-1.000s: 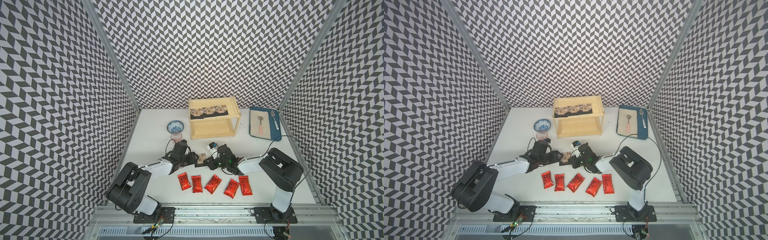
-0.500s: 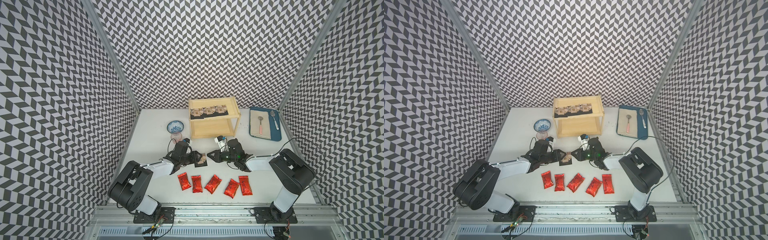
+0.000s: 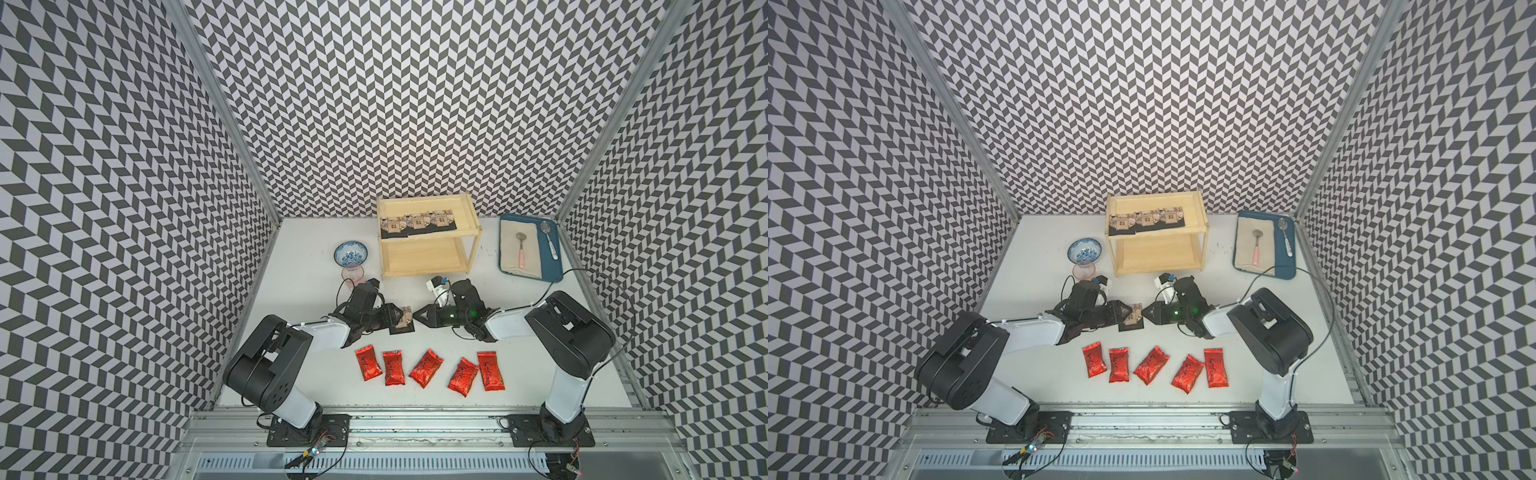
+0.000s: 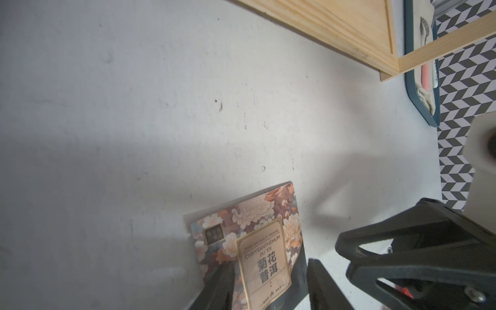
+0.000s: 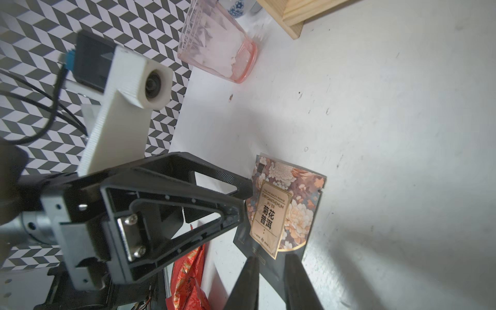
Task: Place the tea bags on the shelf by color
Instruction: Pick up the tea bag from the center of the board.
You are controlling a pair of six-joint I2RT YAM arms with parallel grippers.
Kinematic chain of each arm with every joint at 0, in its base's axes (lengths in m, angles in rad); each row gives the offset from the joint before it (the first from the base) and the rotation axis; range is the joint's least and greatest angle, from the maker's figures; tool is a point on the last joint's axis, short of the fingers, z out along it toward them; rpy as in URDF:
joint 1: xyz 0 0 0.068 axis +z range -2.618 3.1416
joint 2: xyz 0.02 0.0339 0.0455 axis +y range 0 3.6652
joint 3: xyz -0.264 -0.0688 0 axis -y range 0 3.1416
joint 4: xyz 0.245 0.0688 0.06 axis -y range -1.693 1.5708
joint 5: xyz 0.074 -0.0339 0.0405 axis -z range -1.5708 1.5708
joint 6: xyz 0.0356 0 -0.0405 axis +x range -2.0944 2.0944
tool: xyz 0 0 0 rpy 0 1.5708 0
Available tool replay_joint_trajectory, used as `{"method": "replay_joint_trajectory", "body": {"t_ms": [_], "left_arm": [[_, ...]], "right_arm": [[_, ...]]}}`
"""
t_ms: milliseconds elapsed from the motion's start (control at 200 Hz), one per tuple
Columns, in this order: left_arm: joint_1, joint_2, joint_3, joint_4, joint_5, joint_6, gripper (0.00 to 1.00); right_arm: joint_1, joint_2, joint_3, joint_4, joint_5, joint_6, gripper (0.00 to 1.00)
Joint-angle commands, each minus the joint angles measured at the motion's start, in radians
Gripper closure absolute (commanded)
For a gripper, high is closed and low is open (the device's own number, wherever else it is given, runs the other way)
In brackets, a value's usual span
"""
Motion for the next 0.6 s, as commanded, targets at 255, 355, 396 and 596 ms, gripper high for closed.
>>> {"method": "replay_joint_trajectory", "body": {"t_ms": [255,355,396,596], "left_arm": [[0.009,0.015,-0.061,0.063,0.007,-0.013,0.52],[0.013,0.004,-0.074,0.069,0.005,-0.017,0.52],[0.015,0.002,-0.077,0.069,0.005,-0.018,0.52],[0.017,-0.015,-0.09,0.067,0.001,-0.018,0.52]], "right_arm": [[-0.02,0.075,0.015,0.089,-0.062,0.077,0.75],[-0.023,0.092,0.017,0.109,-0.082,0.1,0.73],[-0.023,0.101,0.021,0.117,-0.089,0.11,0.72],[-0.04,0.152,0.019,0.197,-0.145,0.198,0.71]]}}
